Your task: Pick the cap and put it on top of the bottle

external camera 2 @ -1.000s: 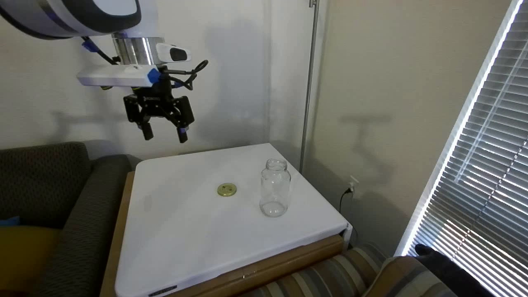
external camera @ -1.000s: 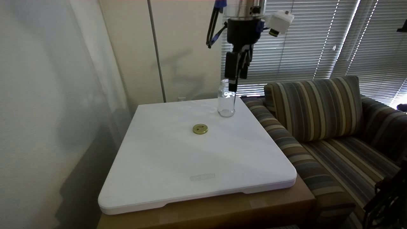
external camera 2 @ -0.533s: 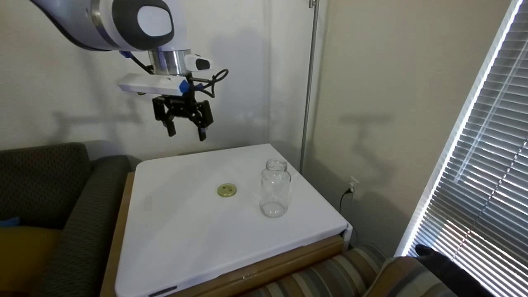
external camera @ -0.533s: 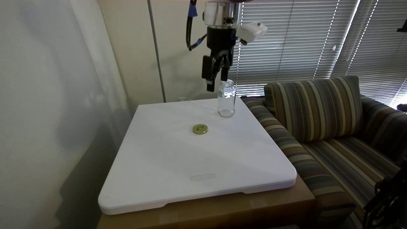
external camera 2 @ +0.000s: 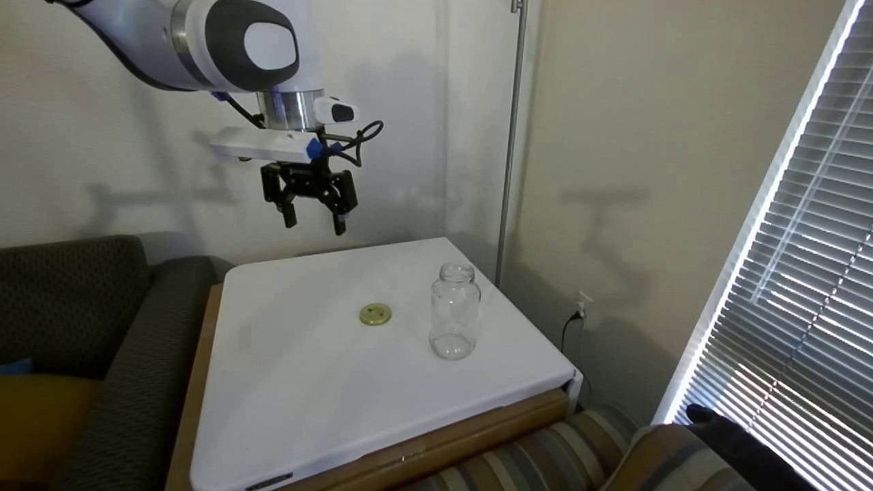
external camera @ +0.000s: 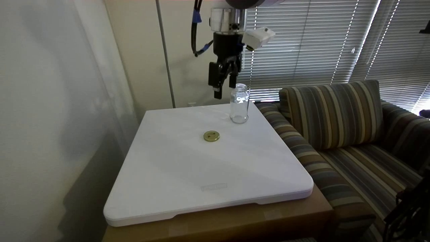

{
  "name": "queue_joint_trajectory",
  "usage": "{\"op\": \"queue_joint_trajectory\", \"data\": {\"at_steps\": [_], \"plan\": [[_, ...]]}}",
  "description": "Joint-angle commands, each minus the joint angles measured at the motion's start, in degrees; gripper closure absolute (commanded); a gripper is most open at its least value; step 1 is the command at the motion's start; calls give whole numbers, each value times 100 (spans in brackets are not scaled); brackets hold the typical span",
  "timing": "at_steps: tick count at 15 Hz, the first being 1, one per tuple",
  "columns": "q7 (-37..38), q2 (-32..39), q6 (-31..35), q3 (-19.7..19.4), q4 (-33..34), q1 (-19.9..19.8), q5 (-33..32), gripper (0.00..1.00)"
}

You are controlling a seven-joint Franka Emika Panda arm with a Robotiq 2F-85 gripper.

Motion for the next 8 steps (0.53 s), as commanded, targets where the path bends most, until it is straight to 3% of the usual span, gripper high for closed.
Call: {"op": "queue_joint_trajectory", "data": {"at_steps": [1,7,8], "plan": [[-20,390,5,22,399,8,13,0],[-75,1467,-667,-67,1711,37,-67,0],[-28,1543,-576,-86,1653,54,-80,0]]}}
